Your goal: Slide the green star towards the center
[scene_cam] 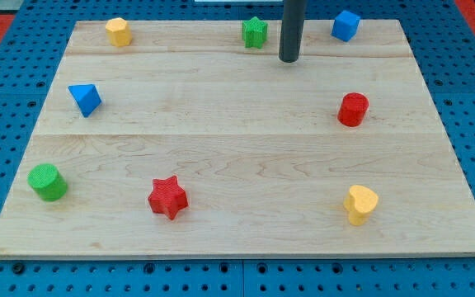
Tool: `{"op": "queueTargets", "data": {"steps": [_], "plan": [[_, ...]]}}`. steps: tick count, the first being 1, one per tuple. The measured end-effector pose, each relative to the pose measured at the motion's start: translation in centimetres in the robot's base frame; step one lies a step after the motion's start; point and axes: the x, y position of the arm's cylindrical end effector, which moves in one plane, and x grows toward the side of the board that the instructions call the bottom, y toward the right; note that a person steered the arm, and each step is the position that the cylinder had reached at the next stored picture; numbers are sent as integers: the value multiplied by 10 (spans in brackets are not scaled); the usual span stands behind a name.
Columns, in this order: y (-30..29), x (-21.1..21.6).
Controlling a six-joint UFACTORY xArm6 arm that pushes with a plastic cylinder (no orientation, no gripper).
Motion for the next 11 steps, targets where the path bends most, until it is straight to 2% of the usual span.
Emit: {"op": "queueTargets", "data": {"steps": [2, 3, 4, 5, 6, 8, 9, 10, 11], "plan": [[6, -77], [-9, -84], [-19, -54], [-71, -53], [-49, -80], [-125, -69], [-131, -56], [-105, -53], [-128, -30]]}}
